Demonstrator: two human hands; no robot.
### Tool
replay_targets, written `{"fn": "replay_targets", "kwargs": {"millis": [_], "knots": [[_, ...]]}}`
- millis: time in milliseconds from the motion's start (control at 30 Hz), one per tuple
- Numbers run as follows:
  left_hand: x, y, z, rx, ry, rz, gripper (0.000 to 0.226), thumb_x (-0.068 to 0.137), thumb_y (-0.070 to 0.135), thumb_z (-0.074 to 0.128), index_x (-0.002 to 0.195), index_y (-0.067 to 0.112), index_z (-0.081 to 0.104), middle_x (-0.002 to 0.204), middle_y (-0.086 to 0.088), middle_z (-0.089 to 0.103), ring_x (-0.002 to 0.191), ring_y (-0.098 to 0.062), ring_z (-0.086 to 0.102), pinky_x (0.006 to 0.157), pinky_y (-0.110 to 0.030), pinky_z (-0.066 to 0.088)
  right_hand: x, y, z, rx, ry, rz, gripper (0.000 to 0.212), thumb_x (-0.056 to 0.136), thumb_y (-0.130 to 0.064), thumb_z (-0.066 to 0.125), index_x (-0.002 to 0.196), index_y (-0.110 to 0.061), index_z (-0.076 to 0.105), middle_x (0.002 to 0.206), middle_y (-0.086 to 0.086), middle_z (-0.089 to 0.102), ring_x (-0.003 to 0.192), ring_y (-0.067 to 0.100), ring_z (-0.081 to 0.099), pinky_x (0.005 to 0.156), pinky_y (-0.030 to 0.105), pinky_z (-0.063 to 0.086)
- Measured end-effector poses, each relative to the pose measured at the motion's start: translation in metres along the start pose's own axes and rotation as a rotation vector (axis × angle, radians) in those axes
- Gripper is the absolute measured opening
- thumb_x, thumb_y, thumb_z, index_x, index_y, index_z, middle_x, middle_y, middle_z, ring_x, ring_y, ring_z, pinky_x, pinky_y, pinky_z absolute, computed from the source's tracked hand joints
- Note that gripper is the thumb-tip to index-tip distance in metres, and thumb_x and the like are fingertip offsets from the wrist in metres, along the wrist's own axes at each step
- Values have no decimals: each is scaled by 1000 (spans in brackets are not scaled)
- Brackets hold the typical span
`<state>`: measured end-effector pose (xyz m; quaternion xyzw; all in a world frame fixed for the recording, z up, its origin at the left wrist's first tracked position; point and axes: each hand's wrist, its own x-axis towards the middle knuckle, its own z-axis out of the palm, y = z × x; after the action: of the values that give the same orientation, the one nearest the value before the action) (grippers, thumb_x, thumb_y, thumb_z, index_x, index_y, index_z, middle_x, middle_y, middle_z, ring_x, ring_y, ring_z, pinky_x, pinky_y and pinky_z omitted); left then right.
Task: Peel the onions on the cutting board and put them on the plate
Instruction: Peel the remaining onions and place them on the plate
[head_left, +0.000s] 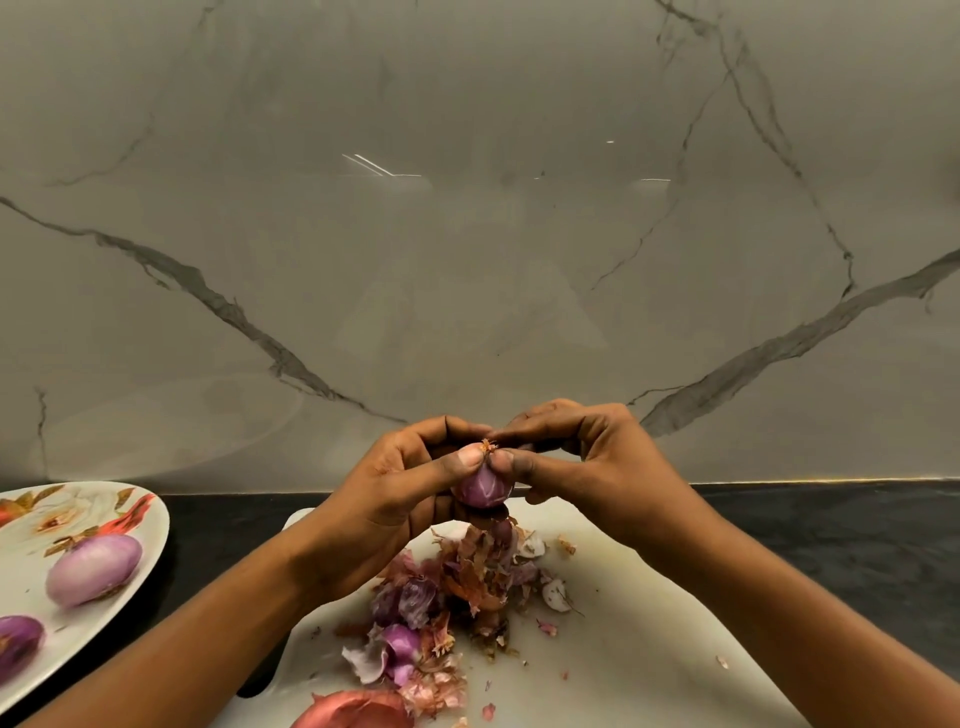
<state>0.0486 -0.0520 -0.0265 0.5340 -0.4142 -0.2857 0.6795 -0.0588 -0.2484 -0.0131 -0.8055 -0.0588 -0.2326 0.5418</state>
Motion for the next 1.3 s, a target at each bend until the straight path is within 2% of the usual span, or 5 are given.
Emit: {"fn": "replay_targets", "kwargs": {"millis": [233,433,967,1133,1300], "knots": [[-1,-2,3,-22,15,17,37,96,17,63,130,2,61,122,-22,71,104,-35,73,83,-38,64,-1,6,5,-160,69,-123,9,92,-23,76,100,-20,81,99,-8,69,100,15,70,76,39,65],[-1,-2,4,-86,-11,-16,44,95,15,63,135,1,53,129,-28,67,110,-37,71,91,-45,63,-2,5,11,-407,70,-244,11,106,-22,58,105,-20,69,105,-11,59,100,12,62,74,33,63],[2,6,-2,-260,59,36,35,92,15,62,126,7,55,142,-21,63,96,-39,72,81,-39,65,-3,-3,-3,-246,77,6,7,94,-16,76,98,-21,80,86,-7,79,82,6,76,72,24,63],[4,-1,-2,-204,105,12,40,90,16,71,127,8,60,134,-29,63,109,-44,71,85,-41,65,-2,-7,-2,-140,67,38,21,89,-12,81,109,-20,79,98,-7,80,92,9,76,71,25,62],[2,-1,0,-23,111,50,48,85,14,80,129,9,61,132,-18,67,119,-40,69,90,-40,63,-6,-8,3,-188,-135,23,57,83,-23,88,135,-30,65,122,-13,73,111,4,70,90,30,63]]}}
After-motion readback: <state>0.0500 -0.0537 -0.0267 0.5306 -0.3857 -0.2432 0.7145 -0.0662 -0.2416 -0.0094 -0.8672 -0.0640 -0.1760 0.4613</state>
